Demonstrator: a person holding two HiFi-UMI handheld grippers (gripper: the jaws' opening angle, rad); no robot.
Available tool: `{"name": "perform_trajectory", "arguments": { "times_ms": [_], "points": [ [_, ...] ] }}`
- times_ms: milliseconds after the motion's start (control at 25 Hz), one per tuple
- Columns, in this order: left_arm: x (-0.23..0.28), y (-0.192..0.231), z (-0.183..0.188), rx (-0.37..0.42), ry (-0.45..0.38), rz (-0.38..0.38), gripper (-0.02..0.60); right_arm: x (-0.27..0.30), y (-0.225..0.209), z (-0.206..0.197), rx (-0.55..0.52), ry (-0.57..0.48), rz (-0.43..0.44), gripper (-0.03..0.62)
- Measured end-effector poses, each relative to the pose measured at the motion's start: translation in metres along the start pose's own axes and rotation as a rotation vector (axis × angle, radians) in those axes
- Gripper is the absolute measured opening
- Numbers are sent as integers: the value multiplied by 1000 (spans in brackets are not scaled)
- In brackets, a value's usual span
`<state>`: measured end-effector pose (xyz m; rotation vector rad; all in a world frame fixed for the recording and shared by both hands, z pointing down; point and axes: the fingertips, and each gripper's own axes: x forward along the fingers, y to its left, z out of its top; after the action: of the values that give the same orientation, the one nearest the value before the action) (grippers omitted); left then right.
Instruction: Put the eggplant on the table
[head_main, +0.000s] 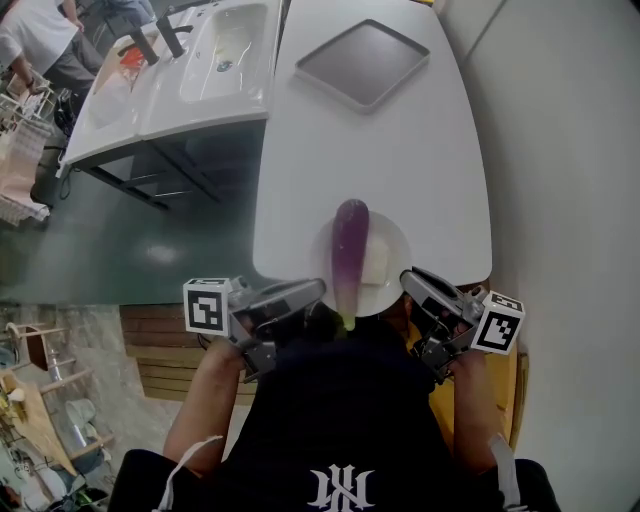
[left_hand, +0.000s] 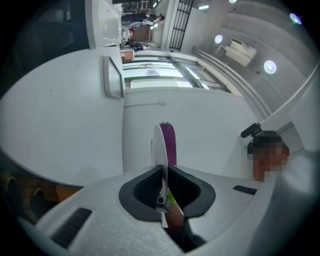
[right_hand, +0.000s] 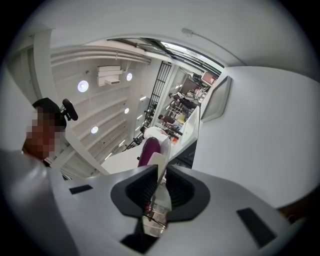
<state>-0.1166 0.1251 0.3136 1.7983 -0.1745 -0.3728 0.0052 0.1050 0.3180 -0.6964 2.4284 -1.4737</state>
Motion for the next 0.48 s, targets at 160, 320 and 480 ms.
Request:
{"name": "perform_trajectory", "arguments": {
  "times_ms": [160,320,480],
  "points": [
    [-10,-1,11,8,32,-13,23,12,5,-2,-6,-34,-25,43],
    [-14,-5,21,7,56,-34,23,18,12,0,-17,-63,-58,43],
    [-7,-11,33,25,70,-54,23,20,22,15,-50,-84,-67,41]
  ]
}}
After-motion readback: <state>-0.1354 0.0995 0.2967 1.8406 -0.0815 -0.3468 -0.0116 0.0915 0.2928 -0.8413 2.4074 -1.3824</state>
